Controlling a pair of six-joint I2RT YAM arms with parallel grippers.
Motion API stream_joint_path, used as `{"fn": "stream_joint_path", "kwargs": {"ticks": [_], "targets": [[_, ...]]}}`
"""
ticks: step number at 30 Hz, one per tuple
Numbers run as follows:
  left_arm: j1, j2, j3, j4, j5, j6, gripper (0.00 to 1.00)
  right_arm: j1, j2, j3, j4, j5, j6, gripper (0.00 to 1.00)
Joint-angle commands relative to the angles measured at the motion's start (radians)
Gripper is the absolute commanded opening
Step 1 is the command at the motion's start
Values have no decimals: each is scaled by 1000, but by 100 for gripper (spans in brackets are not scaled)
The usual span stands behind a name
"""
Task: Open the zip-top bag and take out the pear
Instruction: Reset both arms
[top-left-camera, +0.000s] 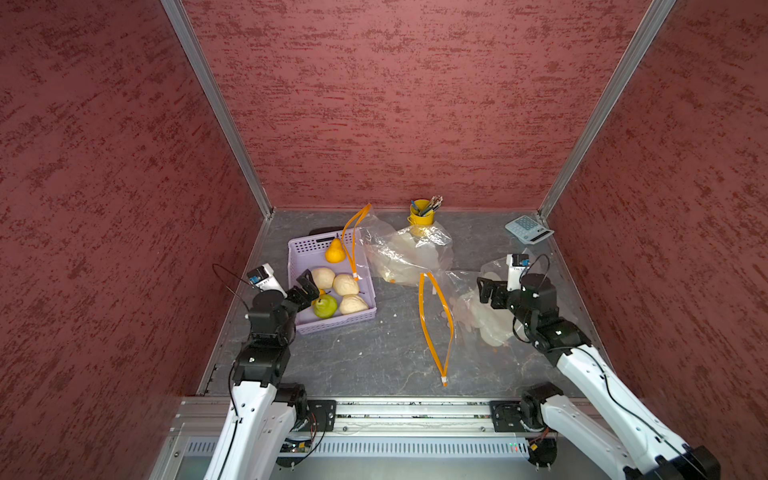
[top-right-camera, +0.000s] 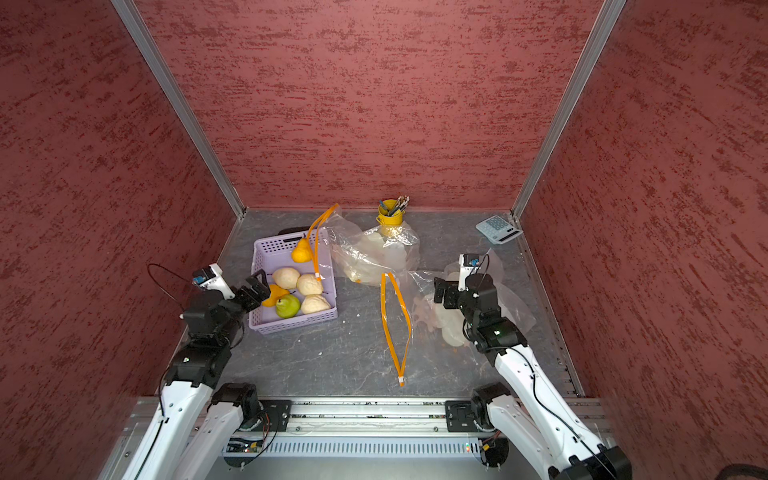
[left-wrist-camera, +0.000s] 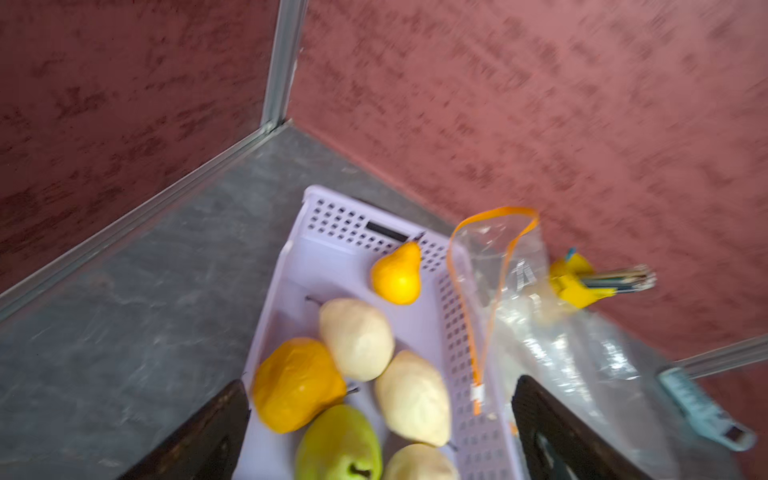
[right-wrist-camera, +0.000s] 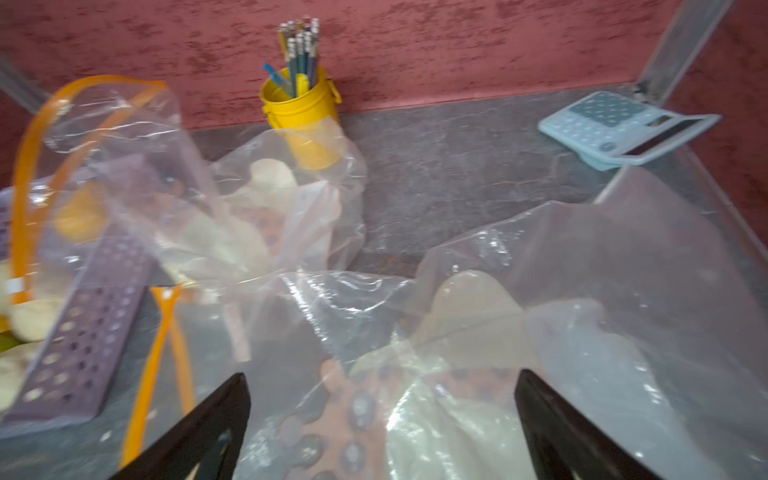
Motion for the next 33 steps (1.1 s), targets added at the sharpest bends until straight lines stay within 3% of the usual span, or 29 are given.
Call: {"fn": "stream_joint_path", "kwargs": {"ticks": [1, 2, 5, 9, 11, 13, 17, 20, 22, 24, 26, 27, 28, 29, 33], "targets": [[-26, -2, -125, 316, -158, 118, 100, 4, 1, -132, 370, 232, -113, 99], [-36, 15, -174, 413, -173, 155, 100, 5, 18, -190, 493, 247, -150, 99], [-40, 82, -198, 490, -203, 238, 100, 3, 148, -277, 815, 298, -273, 99], [-22, 219, -265, 707, -230, 330, 100, -1, 378, -320, 1146, 334, -315, 99], [-19, 260, -280, 761, -216, 349, 100, -3, 477, -323, 1240, 301, -362, 99], [-4, 339, -356, 989, -194, 362, 100, -9, 557, -341, 1362, 282, -384, 99], [36, 621, -355, 1248, -135, 378, 100, -70, 708, -374, 1530, 218, -330, 99], [60, 819, -293, 1365, -59, 356, 100, -119, 691, -339, 1415, 171, -273, 99], [55, 943, -244, 1406, 36, 407, 100, -188, 677, -326, 1365, 108, -207, 99], [13, 1022, -183, 1391, -21, 447, 100, -246, 675, -280, 1250, 52, -148, 99], [40, 988, -104, 1171, 24, 408, 100, -271, 728, -217, 1200, 33, -134, 99], [71, 1007, -112, 1224, 67, 395, 100, -271, 708, -179, 1094, 28, -131, 99], [85, 978, -104, 1150, 91, 376, 100, -265, 716, -178, 1114, 32, -138, 99], [79, 1000, -113, 1213, 82, 386, 100, -265, 724, -186, 1139, 32, -143, 99], [81, 986, -108, 1171, 83, 381, 100, -263, 716, -186, 1123, 32, -142, 99]]}}
